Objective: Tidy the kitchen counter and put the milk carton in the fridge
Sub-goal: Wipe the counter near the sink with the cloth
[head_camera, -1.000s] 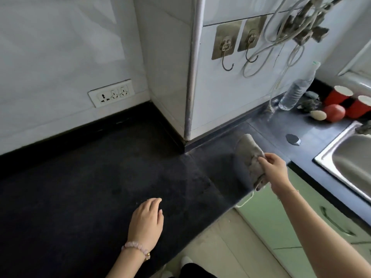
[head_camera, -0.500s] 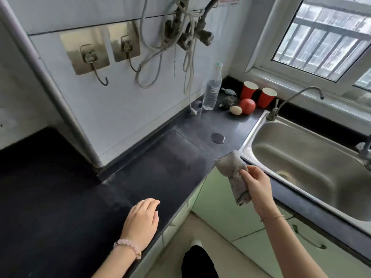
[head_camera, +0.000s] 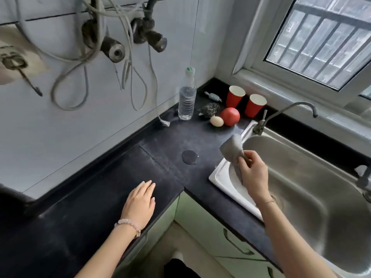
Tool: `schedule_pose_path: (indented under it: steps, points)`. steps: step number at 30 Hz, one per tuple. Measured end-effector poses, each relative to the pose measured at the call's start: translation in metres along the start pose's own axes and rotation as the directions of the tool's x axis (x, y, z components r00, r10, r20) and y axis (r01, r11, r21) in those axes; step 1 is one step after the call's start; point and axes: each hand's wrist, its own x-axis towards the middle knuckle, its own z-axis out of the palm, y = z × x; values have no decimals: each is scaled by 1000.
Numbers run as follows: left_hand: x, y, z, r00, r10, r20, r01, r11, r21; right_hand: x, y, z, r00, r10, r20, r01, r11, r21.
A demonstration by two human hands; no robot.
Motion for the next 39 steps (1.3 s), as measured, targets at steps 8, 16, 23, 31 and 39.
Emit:
schedule_pose_path:
  steps: [8,16,23,31,39]
  points:
    - [22,2,4,999,-33,13,32,996,80,16,21,52,970,-42,238,110,953,-283]
    - [30,-6,0,997,-71,24,68,992,102,24,23,86,921,-26,388,154,941,-302]
    - [28,-13,-7,993,-88,79,74,984,162,60,4,119,867,-4,499,182,933,-309]
    - [29,-12,-12,986,-79,148,47,977,207,35,17,118,773,-187,607,472,808,-353]
    - [28,-20,-10,993,-34,111,19,992,125,27,18,121,731,-252,634,570,736,-365]
